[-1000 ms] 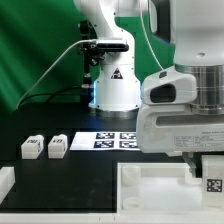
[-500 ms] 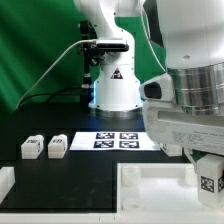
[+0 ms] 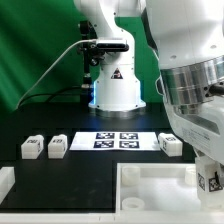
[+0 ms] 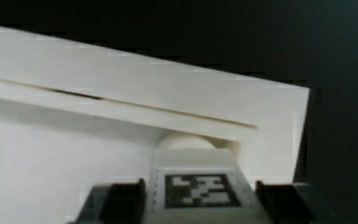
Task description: Assemble one leg
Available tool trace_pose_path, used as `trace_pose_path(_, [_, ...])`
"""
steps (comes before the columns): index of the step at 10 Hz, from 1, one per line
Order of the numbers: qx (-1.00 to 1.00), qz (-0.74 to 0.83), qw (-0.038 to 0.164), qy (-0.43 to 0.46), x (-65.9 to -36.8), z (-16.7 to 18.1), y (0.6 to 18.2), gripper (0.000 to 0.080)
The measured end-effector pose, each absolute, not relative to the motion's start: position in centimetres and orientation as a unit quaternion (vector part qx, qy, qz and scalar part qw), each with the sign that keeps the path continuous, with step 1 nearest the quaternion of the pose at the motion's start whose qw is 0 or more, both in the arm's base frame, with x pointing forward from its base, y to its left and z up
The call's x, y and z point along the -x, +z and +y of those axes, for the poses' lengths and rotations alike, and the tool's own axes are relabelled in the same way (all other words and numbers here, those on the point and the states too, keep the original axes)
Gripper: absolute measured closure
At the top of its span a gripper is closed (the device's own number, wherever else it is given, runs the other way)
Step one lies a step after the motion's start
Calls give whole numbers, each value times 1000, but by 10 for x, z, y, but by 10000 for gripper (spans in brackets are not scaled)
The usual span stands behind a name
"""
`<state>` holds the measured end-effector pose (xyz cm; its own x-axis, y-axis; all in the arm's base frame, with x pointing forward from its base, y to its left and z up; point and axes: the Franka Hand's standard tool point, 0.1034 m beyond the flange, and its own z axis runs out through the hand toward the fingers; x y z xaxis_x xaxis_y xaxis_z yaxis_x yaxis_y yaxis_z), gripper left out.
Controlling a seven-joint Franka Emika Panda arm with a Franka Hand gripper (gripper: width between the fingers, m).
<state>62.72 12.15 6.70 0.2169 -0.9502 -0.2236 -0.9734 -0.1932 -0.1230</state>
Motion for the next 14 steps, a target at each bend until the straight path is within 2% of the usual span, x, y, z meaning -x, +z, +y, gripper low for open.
trace_pose_path(1, [771,623,119,49,-627,122,67,428])
trace_pose_path(3, [794,594,120,44,-627,122,67,173])
trace_pose_path(5, [847,516,121,42,-625,124,68,156])
trace_pose_path(7, [920,376,108,30,-624,130,80,151])
trace_pose_path(10, [964,241,110,15,-623,127,77,151])
trace_pose_path(11, [981,174,90,6,-623,125,76,151])
trace_pose_path(12, [993,93,78,-4,-625,122,76,151])
trace_pose_path(14, [996,42,79,-9,-627,120,76,151])
